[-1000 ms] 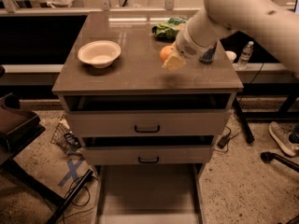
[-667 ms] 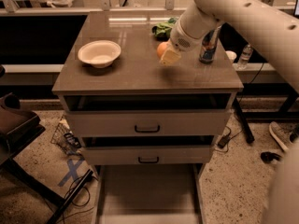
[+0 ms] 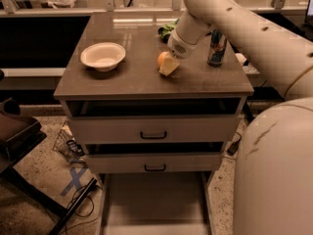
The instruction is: Pick orange from bottom drawer and place on counter
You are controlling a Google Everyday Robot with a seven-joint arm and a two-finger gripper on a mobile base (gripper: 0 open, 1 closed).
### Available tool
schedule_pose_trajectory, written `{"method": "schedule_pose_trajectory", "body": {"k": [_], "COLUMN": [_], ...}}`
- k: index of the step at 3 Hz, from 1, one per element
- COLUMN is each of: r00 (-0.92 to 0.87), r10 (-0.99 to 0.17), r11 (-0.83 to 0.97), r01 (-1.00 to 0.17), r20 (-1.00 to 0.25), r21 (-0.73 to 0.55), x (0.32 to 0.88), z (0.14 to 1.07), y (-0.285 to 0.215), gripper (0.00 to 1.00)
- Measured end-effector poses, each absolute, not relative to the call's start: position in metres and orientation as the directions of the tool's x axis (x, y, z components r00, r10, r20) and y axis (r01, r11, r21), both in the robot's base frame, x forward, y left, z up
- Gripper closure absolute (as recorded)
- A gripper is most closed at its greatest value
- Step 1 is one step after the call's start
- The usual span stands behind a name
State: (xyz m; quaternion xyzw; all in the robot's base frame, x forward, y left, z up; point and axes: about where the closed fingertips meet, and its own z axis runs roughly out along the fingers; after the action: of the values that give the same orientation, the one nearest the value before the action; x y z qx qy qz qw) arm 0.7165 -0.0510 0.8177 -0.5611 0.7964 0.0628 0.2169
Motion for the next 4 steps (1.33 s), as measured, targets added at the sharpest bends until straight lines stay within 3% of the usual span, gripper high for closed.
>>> {"method": "schedule_pose_trajectory", "body": {"k": [1, 2, 4], "r00": [-0.277, -0.277, -0.277], "r10": [-0.868, -0.868, -0.868], "r11": [0.362, 0.362, 0.360], "r01": [-0.921, -0.921, -0.922], "r20": [-0.413, -0.413, -0.412], "r21": [-0.142, -0.142, -0.140], "x": [0.7159, 0.7159, 0.7159], "z": [0.8224, 0.8226, 0.8224], "y": [-0.0503, -0.0503, -0.0496], "gripper": [1.00, 0.82, 0.35]}}
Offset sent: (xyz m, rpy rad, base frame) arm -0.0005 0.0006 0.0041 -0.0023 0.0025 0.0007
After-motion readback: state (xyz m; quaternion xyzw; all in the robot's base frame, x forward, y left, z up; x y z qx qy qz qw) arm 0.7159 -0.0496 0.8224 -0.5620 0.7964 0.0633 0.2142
